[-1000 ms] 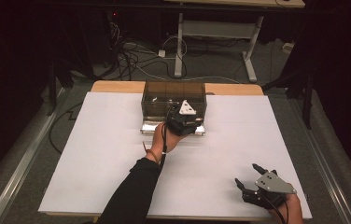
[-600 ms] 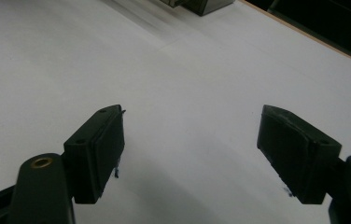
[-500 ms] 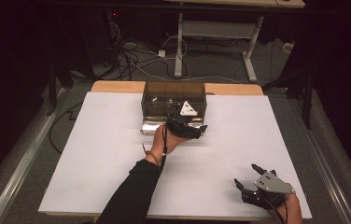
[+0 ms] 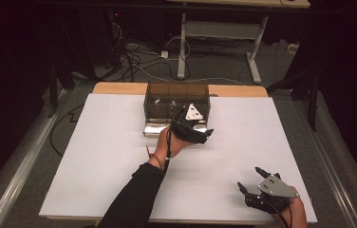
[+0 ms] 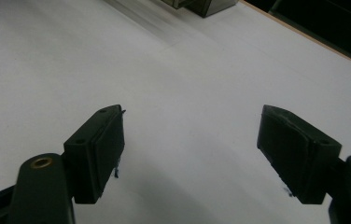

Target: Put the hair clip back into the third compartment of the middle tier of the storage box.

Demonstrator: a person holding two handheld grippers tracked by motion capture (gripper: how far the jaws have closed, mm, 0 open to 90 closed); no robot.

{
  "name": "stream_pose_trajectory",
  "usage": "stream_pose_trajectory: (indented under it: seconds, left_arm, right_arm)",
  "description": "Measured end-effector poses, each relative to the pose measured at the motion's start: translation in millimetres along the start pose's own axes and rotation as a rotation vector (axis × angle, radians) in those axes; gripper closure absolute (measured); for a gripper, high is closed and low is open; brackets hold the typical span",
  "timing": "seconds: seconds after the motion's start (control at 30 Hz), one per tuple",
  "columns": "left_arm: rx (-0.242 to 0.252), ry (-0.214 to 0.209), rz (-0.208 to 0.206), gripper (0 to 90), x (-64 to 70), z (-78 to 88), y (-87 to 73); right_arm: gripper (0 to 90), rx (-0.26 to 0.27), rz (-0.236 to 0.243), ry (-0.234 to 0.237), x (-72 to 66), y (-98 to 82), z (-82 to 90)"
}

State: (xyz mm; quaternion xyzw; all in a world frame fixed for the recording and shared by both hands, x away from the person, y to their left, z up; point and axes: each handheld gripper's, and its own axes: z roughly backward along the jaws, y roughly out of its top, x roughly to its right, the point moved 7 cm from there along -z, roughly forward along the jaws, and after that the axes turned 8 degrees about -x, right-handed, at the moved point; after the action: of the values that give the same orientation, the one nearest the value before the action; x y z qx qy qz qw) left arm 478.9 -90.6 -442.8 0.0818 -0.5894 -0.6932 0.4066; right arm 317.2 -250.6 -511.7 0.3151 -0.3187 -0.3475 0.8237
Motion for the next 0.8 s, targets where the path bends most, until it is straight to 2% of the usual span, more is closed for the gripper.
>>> stream_pose_trajectory:
  seconds: [0.57, 0.63, 0.8]
  left_arm:
    - [0.029, -0.008, -0.083, 17.2, 9.5, 11.4, 2.0]
    - [0.033, -0.021, -0.084, 17.2, 11.1, 13.7, 2.5]
    - [0.04, -0.011, -0.116, 17.2, 12.5, 16.5, 2.3]
  right_arm:
    - [23.5, 0.0, -0.002, 0.0, -0.2, 0.5, -0.3]
    - [23.5, 0.0, -0.002, 0.0, -0.2, 0.6, -0.3]
    - [23.5, -0.001, -0.001, 0.003, -0.8, 0.7, -0.7]
